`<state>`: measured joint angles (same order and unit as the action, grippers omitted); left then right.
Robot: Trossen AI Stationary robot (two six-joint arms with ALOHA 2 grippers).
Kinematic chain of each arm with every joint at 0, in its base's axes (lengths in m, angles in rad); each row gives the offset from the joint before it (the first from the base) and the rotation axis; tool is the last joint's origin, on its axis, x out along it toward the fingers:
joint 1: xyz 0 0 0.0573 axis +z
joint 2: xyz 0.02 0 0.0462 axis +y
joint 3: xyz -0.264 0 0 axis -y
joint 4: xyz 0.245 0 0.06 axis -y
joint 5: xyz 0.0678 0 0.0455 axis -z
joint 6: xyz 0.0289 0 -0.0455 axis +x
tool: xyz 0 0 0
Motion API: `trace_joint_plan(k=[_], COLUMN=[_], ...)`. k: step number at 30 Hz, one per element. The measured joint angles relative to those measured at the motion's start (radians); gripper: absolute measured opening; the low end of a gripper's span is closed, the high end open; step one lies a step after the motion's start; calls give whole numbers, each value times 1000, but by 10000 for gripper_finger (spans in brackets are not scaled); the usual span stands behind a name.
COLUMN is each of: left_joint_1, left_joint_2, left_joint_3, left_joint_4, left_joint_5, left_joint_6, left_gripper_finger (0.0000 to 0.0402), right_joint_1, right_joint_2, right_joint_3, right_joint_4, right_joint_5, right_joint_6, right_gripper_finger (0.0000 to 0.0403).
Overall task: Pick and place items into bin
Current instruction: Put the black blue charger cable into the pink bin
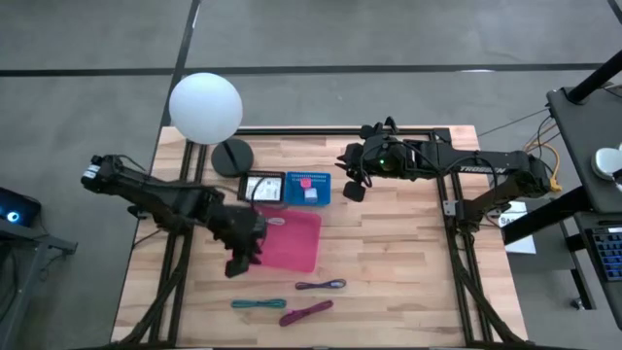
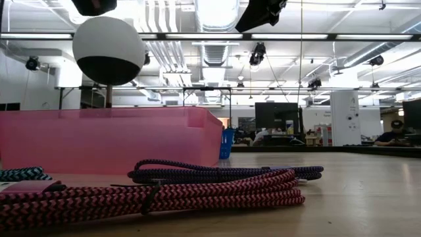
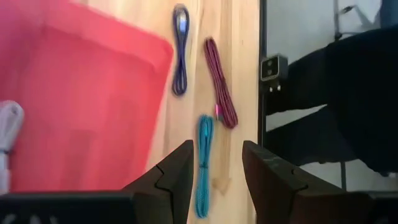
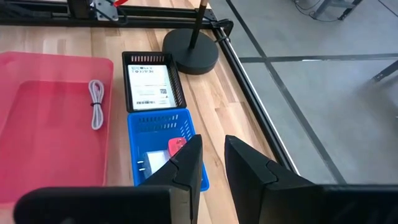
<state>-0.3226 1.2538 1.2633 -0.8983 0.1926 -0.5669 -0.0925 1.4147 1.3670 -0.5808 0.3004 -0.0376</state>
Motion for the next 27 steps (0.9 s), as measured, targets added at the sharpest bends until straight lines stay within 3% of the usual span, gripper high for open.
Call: trace_joint_plan(k=[12, 27], left_joint_1=[-235, -393], left_joint_2=[169, 418], left_joint_3=[-5, -10], left_joint_4=[-2, -7], left_joint_5=[-42, -42], left_joint_6=[-116, -137], left_gripper_finger=[121, 121], right_joint_1=[1, 1], right_joint_2=[0, 0], right_joint_3=[0, 0], right_joint_4=[0, 0], right_joint_5=[0, 0], right_joint_6=[3, 4], right_gripper_finger=[56, 56])
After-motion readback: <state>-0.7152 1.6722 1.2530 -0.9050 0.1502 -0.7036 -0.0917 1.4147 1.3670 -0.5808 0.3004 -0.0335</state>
